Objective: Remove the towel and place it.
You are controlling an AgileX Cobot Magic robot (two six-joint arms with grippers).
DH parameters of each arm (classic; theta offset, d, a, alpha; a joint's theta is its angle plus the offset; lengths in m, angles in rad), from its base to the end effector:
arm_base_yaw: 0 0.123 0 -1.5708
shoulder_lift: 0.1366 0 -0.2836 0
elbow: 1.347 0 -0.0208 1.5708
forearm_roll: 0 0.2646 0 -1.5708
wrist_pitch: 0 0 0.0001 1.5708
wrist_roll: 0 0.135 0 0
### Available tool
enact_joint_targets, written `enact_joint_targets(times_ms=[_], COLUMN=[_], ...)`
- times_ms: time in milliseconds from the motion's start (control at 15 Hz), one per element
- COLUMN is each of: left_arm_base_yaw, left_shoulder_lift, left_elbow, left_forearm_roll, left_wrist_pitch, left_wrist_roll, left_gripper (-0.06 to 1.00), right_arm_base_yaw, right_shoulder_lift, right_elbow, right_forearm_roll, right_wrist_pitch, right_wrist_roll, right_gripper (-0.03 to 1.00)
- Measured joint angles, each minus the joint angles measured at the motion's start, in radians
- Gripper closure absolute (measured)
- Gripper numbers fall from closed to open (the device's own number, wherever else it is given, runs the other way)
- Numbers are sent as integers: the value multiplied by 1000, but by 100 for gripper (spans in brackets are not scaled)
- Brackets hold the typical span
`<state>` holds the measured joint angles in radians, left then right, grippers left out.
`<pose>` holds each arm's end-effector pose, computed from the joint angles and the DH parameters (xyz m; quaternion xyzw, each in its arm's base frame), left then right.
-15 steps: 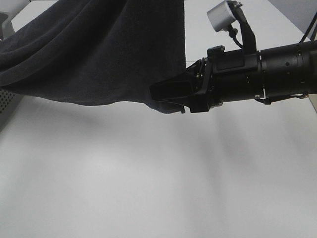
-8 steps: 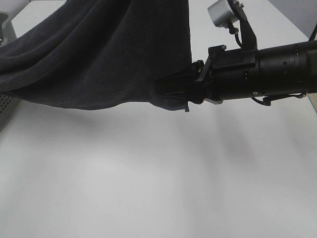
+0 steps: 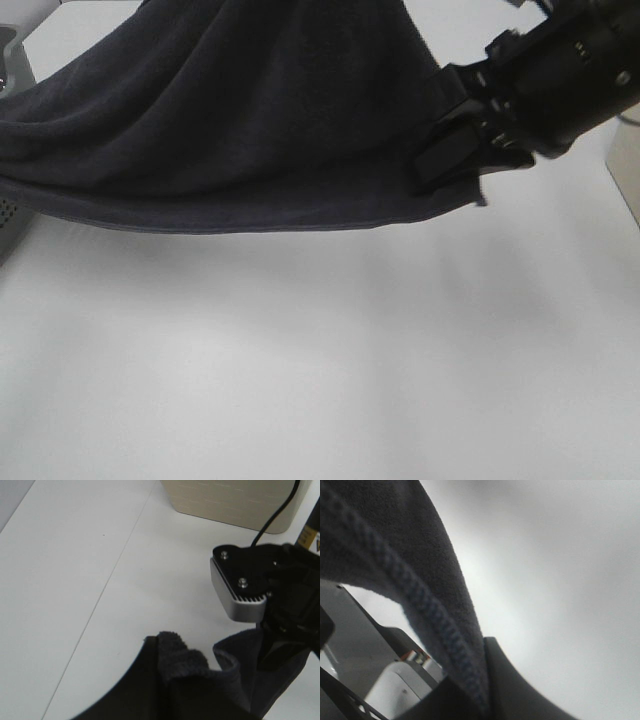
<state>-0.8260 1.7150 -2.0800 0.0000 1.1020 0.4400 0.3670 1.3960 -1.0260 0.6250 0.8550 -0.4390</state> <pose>0.2813 -0.3051 0.4481 0.5299 0.7223 -0.0852 0.4361 0.2689 0.1673 0.2485 -0.2291 0.9126 0.2624 0.2140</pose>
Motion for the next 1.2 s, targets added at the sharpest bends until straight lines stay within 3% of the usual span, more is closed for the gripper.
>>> enact_joint_targets(times_ms=[133, 267, 400, 533, 733, 867, 933, 1000, 1200], left_arm_base_yaw=[0, 0, 0, 9, 79, 148, 203, 224, 280], left_shoulder_lift=[0, 0, 0, 0, 0, 0, 0, 0, 24], left_elbow=[0, 0, 0, 0, 0, 0, 0, 0, 0], left_forearm_roll=[39, 113, 209, 255, 286, 298, 303, 303, 302], left_wrist_pitch=[-7, -37, -88, -149, -289, -429, -579, -646, -812], left_wrist_roll=[46, 79, 90, 92, 94, 95, 86, 69, 43], left_gripper=[94, 94, 94, 94, 94, 94, 94, 94, 94], right_arm_base_yaw=[0, 0, 0, 0, 0, 0, 0, 0, 0], right_shoulder_lift=[-2, -3, 2, 19, 32, 32, 42, 58, 136], right_elbow=[-184, -354, -494, -582, -695, -724, -726, -727, -728], right_forearm_roll=[-317, -523, -619, -645, -737, -792, -804, -805, -806], right_wrist_pitch=[178, 302, 341, 332, 140, -71, -264, -349, -502], right_wrist_roll=[235, 339, 376, 379, 382, 382, 367, 351, 311], right_gripper=[96, 96, 96, 96, 96, 96, 96, 96, 96])
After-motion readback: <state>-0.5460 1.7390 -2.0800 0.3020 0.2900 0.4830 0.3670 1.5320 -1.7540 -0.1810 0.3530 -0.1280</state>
